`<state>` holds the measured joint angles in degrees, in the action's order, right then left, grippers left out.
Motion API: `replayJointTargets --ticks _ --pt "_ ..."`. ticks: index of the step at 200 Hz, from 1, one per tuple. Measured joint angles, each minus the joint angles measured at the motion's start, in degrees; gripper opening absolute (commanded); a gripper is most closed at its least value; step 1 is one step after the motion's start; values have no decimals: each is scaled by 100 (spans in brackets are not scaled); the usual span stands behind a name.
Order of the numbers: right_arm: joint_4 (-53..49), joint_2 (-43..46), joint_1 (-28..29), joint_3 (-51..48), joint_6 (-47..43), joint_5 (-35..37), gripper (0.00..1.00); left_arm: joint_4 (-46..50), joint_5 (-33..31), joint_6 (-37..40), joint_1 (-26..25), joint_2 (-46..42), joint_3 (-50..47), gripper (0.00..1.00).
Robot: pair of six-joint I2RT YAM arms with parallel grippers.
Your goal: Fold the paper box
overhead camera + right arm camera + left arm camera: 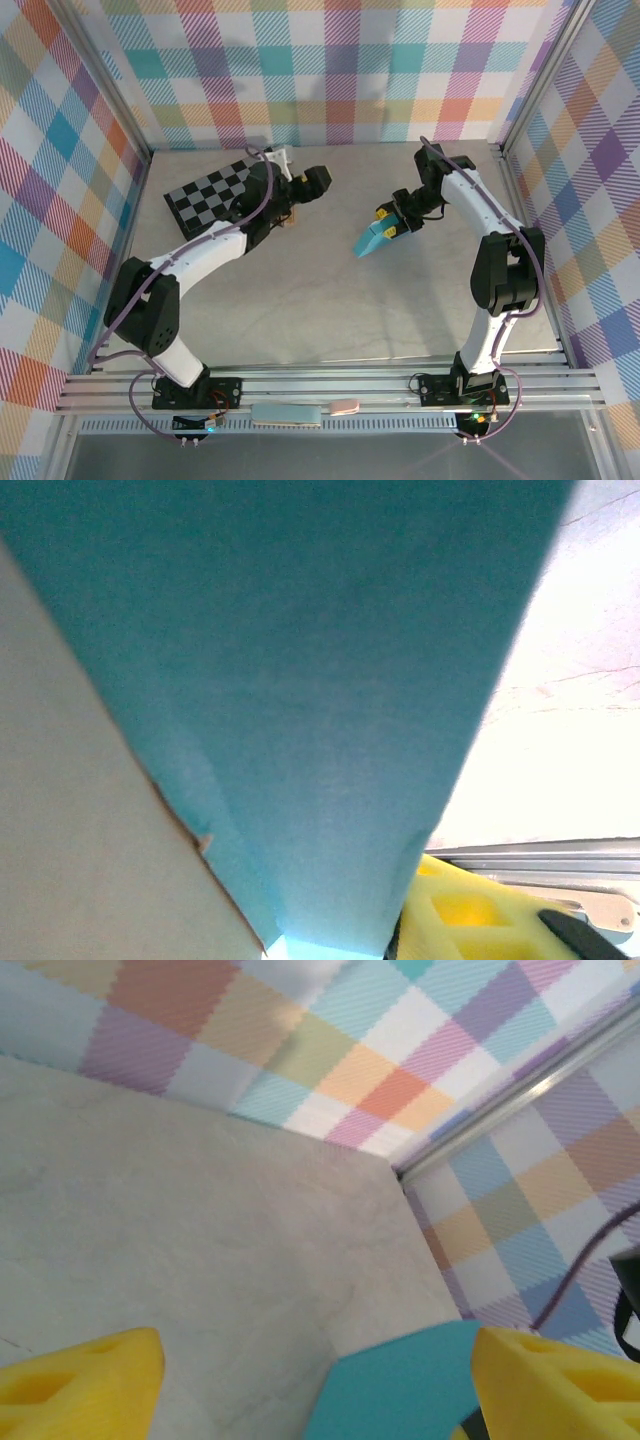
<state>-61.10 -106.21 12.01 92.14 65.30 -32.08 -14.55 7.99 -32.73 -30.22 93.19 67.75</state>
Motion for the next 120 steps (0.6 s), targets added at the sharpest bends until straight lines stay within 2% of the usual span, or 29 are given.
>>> replayJointTargets --ticks 17,26,43,55,82,89,98,107,115,120 --pt "-2 7 -2 0 -2 -17 34 282 411 -323 -229 -2 -129 46" --pt "-4 17 -2 0 -9 -37 34 365 564 -638 -326 -2 -345 47" --pt "0 35 -2 -13 -26 -96 34 509 719 -1777 -492 -4 -911 50" --pt "13 74 -2 -81 -26 -138 34 846 649 -2540 -575 -9 -1154 52" --pt "129 219 -2 -282 -11 -162 34 1714 63 -4105 -944 -372 -1202 63" --pt "164 260 0 -328 15 -166 34 1692 33 -4478 -1029 -492 -1198 62" --pt "170 302 0 -356 46 -173 34 1478 33 -4913 -1106 -560 -1182 54" --pt "177 321 0 -358 72 -199 34 1274 55 -4996 -1156 -520 -1113 51" --pt "181 330 0 -356 90 -227 34 1241 52 -4852 -1167 -424 -957 53" --pt "166 330 0 -354 90 -240 34 1294 74 -4465 -1174 -350 -815 57"
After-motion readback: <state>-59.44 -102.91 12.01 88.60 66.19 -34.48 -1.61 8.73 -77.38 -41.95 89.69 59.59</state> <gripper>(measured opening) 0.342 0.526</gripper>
